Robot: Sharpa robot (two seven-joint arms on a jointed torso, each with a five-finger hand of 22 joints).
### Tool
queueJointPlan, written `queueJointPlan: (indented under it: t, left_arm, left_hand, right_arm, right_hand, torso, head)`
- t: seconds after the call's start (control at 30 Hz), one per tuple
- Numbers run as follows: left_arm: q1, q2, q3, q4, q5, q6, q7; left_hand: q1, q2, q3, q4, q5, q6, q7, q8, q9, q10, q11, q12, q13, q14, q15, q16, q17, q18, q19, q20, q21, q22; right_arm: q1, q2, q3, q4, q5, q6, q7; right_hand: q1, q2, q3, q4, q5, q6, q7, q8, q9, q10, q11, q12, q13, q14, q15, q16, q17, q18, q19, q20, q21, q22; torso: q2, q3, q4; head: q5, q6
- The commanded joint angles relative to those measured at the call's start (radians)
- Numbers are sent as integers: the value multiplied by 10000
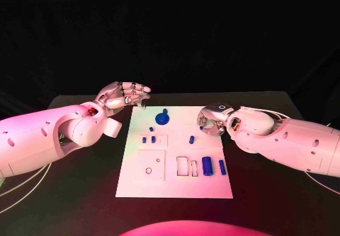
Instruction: Assemble the parts on the task board
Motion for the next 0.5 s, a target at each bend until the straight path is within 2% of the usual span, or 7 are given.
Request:
queueJointPlan:
  t: [0.03,0.23,0.5]
  left_arm:
    - [3,7,10,21,172,8,171]
    - [3,8,10,5,180,-3,140]
    - [4,2,10,-36,250,-23,96]
  left_hand:
    - [85,37,-34,-1,7,6,61,28,-12,7,78,-40,-13,-3,24,-67,-17,52,76,24,-39,-12]
    - [85,37,-34,-1,7,6,61,28,-12,7,78,-40,-13,-3,24,-67,-17,52,76,24,-39,-12]
    - [105,46,-33,-9,9,5,69,26,-17,9,84,-44,-20,4,27,-75,-20,52,91,25,-47,-19]
  right_arm:
    - [-86,43,-31,-8,-129,314,-3]
    - [-156,78,-37,38,-59,279,43]
    - [-189,68,-40,68,-27,325,23]
  right_hand:
    - [15,189,105,-10,14,134,-28,108,54,183,-25,58,18,499,-5,171,82,-112,100,-23,165,143]
    - [32,380,210,-46,-118,431,-135,315,221,582,-145,114,50,507,-103,576,296,-188,283,-75,617,551]
    - [18,380,224,-70,-188,477,-147,362,276,685,-173,107,55,519,-135,777,431,-244,406,-89,910,801]
  torso:
    - [1,0,-6]
    - [-2,0,-18]
    - [-9,-1,-15]
  head:
    - [27,-30]
    - [51,-53]
    - [53,-76]
